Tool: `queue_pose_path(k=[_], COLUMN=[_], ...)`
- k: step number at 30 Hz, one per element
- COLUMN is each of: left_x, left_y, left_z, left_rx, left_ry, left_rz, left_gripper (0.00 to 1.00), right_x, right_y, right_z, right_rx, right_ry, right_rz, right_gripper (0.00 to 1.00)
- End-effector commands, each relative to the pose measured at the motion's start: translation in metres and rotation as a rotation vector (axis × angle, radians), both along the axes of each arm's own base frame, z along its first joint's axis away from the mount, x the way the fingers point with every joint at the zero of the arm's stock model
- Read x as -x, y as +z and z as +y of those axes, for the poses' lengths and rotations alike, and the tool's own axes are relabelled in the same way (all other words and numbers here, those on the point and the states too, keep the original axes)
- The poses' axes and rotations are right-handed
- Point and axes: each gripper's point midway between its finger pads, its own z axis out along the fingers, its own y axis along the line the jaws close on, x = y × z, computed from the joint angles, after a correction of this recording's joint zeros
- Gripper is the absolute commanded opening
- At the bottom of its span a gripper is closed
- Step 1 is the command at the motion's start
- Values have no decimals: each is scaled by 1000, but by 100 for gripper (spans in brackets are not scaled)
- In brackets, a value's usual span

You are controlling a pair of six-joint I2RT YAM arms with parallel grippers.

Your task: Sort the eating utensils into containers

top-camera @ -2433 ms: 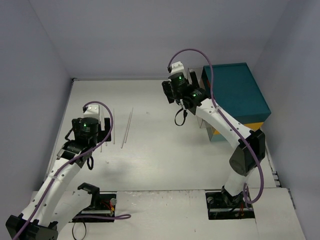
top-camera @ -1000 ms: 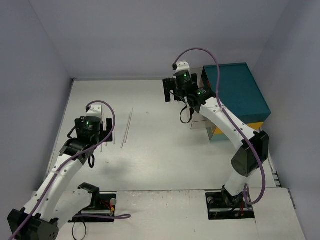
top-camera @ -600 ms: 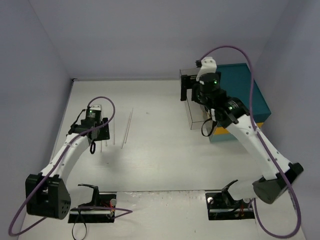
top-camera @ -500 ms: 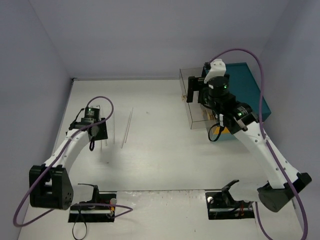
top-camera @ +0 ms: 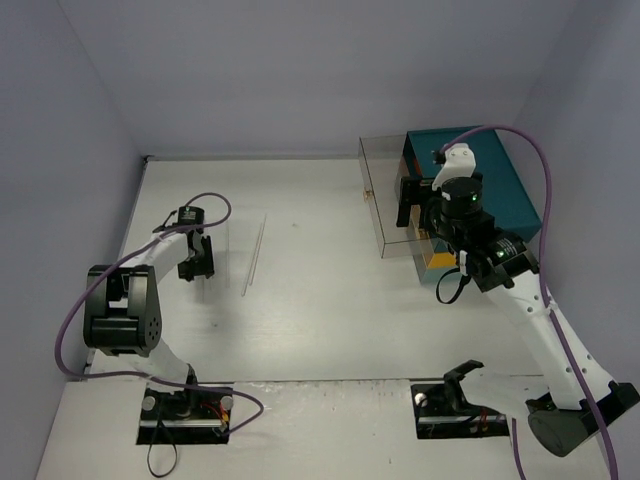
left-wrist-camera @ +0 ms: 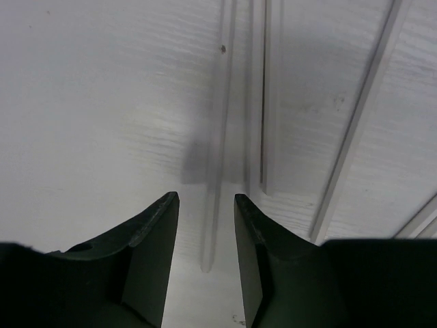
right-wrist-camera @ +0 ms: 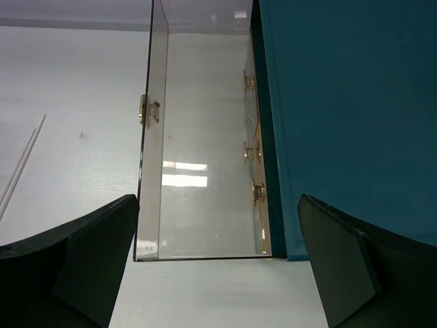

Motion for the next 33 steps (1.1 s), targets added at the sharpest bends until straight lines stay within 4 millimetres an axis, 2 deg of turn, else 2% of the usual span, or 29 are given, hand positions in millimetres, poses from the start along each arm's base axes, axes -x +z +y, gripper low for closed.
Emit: queue_pose_path(k=[1, 7, 11, 14, 19, 23, 26, 30, 33], left_x=[-21, -22, -23, -24, -26, -28, -30, -33, -36], left_y=[19, 29, 19, 10, -3, -9, -8, 9, 42], left_z=[5, 5, 4, 14, 14, 13, 13, 15, 14], left_rx=[8, 9, 14, 16, 20, 27, 32, 45, 67], left_ry=[-5, -30, -35, -1, 7, 26, 36, 59, 82], left_rz=[-87, -136, -100, -71, -32, -14, -17, -61, -154], left_gripper=[35, 30, 28, 26, 16, 2, 0, 0, 0], right_x=[2, 2, 0, -1, 0, 0, 0, 3, 6], right_y=[21, 17, 14, 15, 16, 17, 18, 24, 25], right_z=[-4, -4, -4, -4, -6, -4, 1, 22, 48], right_rx=[-10, 2, 16, 21, 29, 29, 21, -24, -80], right_ry=[10, 17, 18, 19, 15, 24, 53, 164, 284], right_rz=[-83, -75, -67, -70, -74, -74, -73, -71, -47], right_gripper=[100, 100, 100, 100, 100, 100, 100, 100, 100])
